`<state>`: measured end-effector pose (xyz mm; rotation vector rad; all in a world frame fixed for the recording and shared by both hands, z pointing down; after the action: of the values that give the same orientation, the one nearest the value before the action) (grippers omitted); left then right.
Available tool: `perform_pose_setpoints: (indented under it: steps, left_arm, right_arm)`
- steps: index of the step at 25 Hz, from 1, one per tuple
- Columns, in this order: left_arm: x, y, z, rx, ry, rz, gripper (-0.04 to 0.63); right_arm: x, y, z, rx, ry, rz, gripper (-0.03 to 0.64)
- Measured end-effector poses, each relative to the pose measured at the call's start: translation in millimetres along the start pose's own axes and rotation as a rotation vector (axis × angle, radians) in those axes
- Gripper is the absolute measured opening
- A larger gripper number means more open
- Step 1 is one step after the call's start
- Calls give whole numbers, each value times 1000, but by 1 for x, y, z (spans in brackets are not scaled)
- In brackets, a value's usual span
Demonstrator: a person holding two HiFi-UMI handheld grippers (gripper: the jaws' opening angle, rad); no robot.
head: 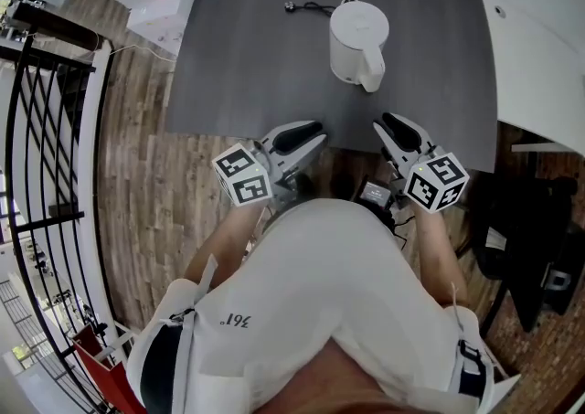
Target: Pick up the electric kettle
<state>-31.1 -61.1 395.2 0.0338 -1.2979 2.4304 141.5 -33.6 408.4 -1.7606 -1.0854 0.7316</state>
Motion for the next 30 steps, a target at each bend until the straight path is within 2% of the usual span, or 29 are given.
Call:
perform_pose_setpoints:
  steps: [12, 21, 30]
  left_arm:
    - [9, 3, 13, 8, 3, 27, 100]
    - [12, 6, 18, 1, 8, 48, 110]
    - [9, -4, 25, 6, 22, 87, 118]
  right_arm:
    - [-6, -7, -1, 20, -51, 3, 103]
    - [-15, -9, -17, 84, -138, 10, 127]
    - [-38, -7, -48, 183, -145, 62, 163]
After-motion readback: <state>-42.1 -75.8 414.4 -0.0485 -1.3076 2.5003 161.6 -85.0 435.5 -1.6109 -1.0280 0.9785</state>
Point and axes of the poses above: the fingertips, and each gripper's own axes: x backward along the fingers, z to its left, y out of its top, the point moved 4 cm from there along x, backward along the fingers, and after that the axes turned 15 degrees about -z, right-handed, at the moved point
